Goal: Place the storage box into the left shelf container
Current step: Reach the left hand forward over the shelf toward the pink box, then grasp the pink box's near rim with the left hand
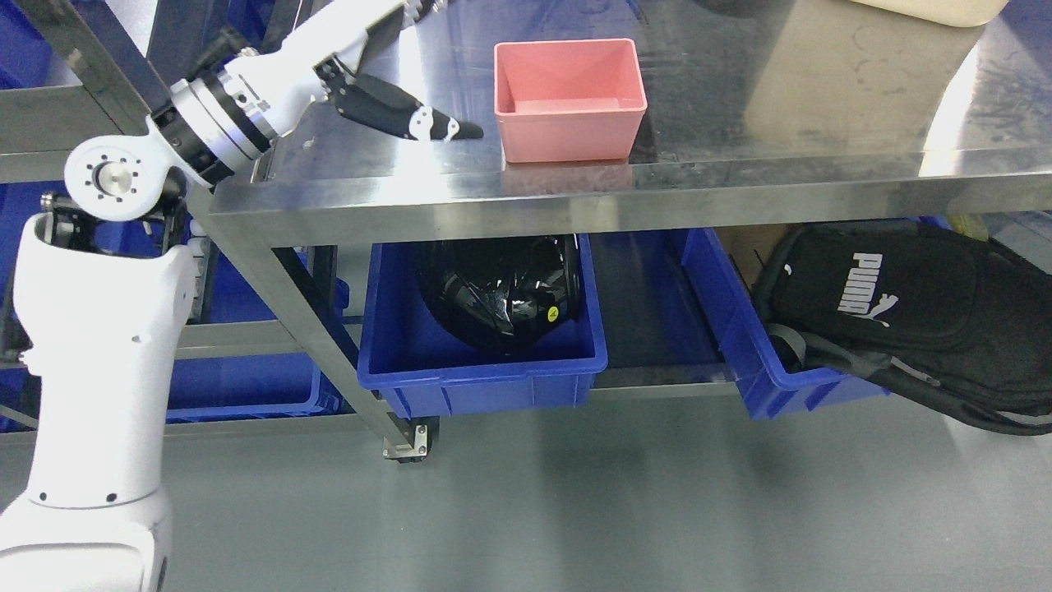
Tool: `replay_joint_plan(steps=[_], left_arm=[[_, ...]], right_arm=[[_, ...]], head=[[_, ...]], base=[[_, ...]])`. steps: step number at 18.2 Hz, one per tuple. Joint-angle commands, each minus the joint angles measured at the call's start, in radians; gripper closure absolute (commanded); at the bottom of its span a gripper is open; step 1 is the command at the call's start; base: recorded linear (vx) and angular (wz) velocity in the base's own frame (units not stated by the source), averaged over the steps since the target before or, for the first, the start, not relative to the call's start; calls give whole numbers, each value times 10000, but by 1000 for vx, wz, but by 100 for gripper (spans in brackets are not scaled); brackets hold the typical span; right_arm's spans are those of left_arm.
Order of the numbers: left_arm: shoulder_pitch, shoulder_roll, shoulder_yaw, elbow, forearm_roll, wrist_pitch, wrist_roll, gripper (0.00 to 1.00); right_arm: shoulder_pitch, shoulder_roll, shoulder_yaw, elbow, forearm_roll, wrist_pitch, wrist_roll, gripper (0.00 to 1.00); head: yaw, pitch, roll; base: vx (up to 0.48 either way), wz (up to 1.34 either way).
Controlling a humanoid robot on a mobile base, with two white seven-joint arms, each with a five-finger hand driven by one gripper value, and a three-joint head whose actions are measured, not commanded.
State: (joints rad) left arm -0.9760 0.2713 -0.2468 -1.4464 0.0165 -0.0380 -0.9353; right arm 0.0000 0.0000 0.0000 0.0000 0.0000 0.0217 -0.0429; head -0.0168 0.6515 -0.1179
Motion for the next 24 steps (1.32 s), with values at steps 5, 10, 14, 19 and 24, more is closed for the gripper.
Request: replay_joint_plan(steps=[5,10,14,19,24], left_arm=[[-1927,-1205,-1720,2634,-2801,517,-1062,2],[-2848,-2538,-1827,4030,-3523,1178,-1369,4],[-3034,-2538,-1980,4952,-4091,1193,-1828,7],[-3034,-2538,-2133,5735,-4813,1178,-1815,12],[-2988,-2538,-2012,6042,-4767,490,-1417,45]], right_arm=[[92,-175,-46,-175,15,-2,0,0],[92,-175,-46,-175,15,-2,0,0],[92,-175,-46,-175,15,-2,0,0],[92,-175,-46,-175,15,-2,0,0],[92,-175,-46,-175,15,-2,0,0]], head=[[0,0,0],[0,0,0],[0,0,0],[0,0,0],[0,0,0]], base=[[0,0],[0,0],[0,0],[0,0],[0,7]])
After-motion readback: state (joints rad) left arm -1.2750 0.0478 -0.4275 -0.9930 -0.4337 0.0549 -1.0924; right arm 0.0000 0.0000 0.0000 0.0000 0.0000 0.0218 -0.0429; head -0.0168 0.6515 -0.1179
